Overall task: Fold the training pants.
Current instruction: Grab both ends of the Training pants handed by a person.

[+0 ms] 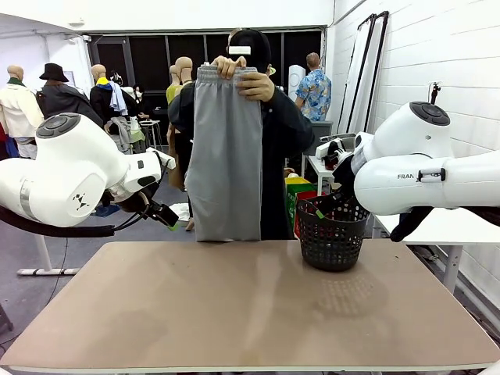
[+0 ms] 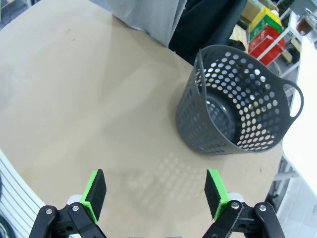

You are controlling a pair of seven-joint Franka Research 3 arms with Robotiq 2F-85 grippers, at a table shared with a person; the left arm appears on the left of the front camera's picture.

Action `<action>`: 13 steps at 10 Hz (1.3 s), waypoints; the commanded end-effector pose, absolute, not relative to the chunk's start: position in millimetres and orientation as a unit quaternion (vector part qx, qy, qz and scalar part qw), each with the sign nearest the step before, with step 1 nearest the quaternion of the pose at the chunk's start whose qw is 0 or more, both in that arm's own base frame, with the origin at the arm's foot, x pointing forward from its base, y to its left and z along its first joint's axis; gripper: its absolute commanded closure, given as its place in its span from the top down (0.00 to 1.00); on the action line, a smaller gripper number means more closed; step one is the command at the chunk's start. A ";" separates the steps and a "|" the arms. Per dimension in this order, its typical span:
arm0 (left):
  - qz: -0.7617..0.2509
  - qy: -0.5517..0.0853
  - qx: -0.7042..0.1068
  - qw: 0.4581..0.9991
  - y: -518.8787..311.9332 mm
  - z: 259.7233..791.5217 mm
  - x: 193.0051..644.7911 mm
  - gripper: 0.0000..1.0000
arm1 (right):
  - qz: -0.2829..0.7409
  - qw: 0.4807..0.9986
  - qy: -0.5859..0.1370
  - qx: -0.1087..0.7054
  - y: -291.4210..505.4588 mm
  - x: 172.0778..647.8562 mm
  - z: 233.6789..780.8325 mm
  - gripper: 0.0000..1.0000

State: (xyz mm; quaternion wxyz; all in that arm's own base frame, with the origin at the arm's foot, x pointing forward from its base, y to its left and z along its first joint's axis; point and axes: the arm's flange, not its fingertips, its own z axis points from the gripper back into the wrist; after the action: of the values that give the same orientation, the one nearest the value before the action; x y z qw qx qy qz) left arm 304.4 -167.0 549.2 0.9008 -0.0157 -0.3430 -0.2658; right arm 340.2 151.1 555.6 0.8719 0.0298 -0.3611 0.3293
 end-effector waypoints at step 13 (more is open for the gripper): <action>-0.269 -0.343 -0.016 0.900 -166.1 549.3 304.8 1.00 | 0.330 0.872 -0.361 0.031 151.4 340.0 555.7 1.00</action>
State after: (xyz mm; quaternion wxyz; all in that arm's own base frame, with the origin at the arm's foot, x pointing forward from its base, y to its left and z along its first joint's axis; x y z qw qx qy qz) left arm 304.4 -167.0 549.2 0.9008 -0.0157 -0.3430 -0.2657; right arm 340.2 151.1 555.6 0.8719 0.0298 -0.3611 0.3293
